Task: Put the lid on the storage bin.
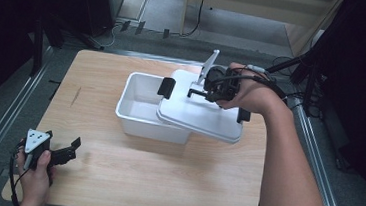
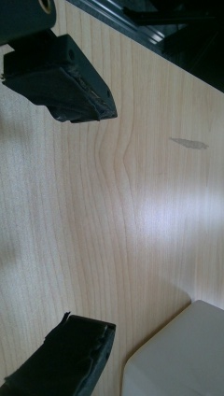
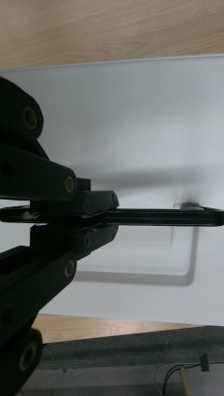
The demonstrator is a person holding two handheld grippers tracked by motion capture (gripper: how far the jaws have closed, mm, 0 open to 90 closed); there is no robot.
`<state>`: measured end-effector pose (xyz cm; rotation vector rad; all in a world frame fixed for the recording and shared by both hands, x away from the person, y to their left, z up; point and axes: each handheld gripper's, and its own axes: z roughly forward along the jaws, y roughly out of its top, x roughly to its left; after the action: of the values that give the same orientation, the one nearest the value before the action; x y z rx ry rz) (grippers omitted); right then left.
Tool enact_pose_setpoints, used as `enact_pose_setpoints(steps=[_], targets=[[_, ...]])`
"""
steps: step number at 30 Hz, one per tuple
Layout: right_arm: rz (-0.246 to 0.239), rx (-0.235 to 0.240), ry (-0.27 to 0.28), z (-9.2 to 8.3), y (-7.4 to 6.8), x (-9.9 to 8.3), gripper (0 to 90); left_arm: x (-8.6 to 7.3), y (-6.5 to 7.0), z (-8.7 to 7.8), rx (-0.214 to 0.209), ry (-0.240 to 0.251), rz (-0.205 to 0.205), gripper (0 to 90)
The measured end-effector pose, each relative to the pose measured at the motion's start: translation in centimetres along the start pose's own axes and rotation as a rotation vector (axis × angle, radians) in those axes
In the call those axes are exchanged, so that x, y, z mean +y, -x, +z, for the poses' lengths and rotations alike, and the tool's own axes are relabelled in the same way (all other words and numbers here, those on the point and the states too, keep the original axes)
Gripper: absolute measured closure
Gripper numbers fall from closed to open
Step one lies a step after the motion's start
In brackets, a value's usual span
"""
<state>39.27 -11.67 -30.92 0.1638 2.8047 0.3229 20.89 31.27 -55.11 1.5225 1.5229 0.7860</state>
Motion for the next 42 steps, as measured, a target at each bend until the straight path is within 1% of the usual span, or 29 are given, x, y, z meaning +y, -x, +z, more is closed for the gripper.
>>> enact_pose_setpoints(steps=[3,5,13,17,22,26,30,32,33,35,37,40,42], targets=[[-0.007,0.0,-0.001,0.2,0.0,1.0,85.5,0.0,0.0,0.0,0.003,-0.003,0.005,1.6],[-0.021,0.002,0.001,0.4,-0.1,1.8,85.4,0.0,0.0,0.0,0.003,-0.003,0.005,1.6],[-0.045,0.012,0.005,1.0,-0.2,3.8,85.5,0.0,0.1,0.0,0.002,-0.005,0.001,1.6],[-0.059,0.017,0.005,1.5,-0.1,4.6,85.4,0.0,0.1,0.0,0.005,-0.006,0.001,1.6],[-0.059,0.028,-0.002,2.2,-0.1,5.6,85.5,0.0,0.1,0.0,0.005,-0.007,0.005,1.6],[-0.078,0.029,0.001,2.6,-0.1,6.5,85.5,0.0,0.1,0.0,0.004,-0.005,0.002,1.6],[-0.077,0.029,0.0,2.9,-0.1,7.2,85.5,0.0,0.2,0.0,0.004,-0.005,0.008,1.6],[-0.094,0.032,0.0,3.1,0.0,7.5,85.5,0.0,0.2,0.0,0.004,-0.005,0.009,1.6],[-0.077,0.029,-0.004,3.1,-0.2,7.7,85.5,0.0,0.2,0.0,0.004,-0.005,0.009,1.6],[-0.095,0.03,0.005,3.3,-0.1,8.1,85.5,0.0,0.2,0.0,0.004,-0.006,0.011,1.6],[-0.085,0.027,0.004,3.3,-0.1,8.4,85.4,0.0,0.2,0.0,0.004,-0.006,0.011,1.6],[-0.093,0.037,0.016,3.6,-0.1,9.0,85.5,0.0,0.2,0.0,0.003,-0.006,0.011,1.6],[-0.099,0.039,0.012,3.8,-0.2,9.3,85.5,0.0,0.2,0.0,0.002,-0.004,0.01,1.6]])
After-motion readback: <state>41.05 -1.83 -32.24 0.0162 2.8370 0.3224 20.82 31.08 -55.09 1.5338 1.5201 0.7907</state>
